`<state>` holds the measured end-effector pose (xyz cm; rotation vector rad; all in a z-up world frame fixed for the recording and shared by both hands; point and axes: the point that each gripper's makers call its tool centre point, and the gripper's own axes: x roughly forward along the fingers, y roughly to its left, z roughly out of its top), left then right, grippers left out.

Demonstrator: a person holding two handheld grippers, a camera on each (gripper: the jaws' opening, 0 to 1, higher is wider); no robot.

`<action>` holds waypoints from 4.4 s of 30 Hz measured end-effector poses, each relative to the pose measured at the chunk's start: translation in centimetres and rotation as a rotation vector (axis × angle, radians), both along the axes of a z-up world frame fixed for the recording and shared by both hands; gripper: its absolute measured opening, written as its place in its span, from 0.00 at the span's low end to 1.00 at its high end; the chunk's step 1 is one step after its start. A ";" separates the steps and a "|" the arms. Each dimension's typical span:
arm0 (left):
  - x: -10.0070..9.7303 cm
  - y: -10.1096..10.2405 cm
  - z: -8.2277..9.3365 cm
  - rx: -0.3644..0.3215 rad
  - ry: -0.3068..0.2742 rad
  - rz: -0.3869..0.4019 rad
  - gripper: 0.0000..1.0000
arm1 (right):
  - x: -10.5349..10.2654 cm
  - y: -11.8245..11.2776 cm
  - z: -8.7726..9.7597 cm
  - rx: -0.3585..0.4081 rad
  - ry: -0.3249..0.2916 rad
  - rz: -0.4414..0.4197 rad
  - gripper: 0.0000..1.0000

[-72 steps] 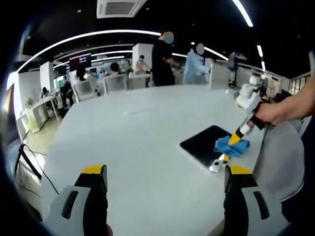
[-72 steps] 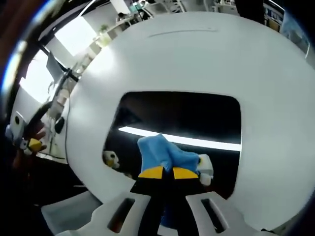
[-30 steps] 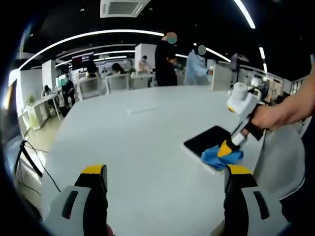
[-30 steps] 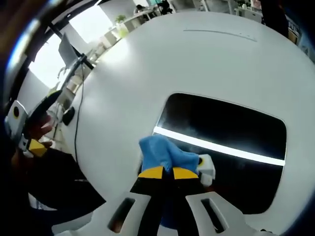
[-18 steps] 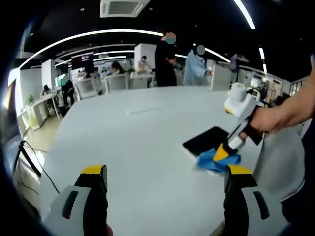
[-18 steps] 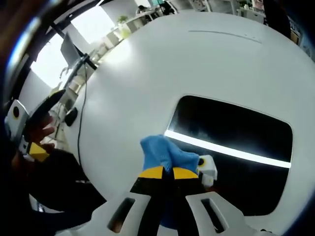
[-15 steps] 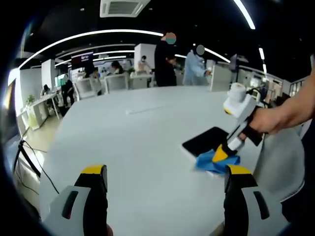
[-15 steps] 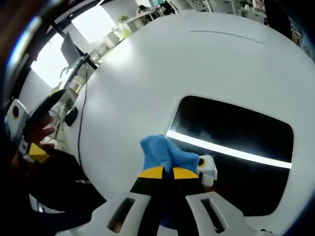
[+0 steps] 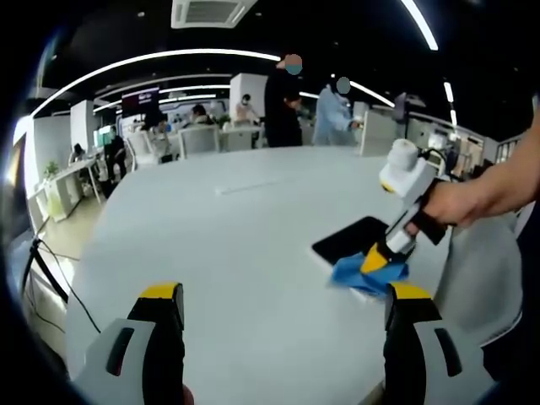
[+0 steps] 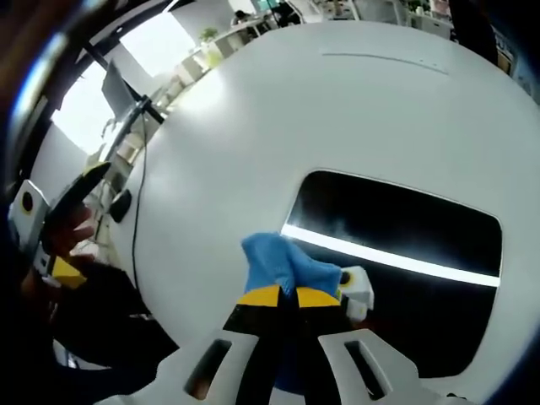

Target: Wipe the mirror surface with the cleaning cloth until all visible marks leave the cleaned area.

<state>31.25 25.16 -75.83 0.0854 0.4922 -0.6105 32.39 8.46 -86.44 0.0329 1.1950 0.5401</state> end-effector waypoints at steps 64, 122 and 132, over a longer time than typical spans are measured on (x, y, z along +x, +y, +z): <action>-0.1 -0.1 -0.3 -0.008 0.016 -0.001 1.00 | 8.7 -1.4 -0.1 -0.092 -0.073 0.061 0.00; 0.0 -1.2 0.3 -0.005 0.007 -0.014 1.00 | 4.9 -4.6 -0.2 -0.083 -0.054 0.010 0.00; -0.4 -1.3 0.3 -0.006 0.010 -0.014 1.00 | 3.5 -4.6 -0.2 -0.060 -0.037 0.000 0.00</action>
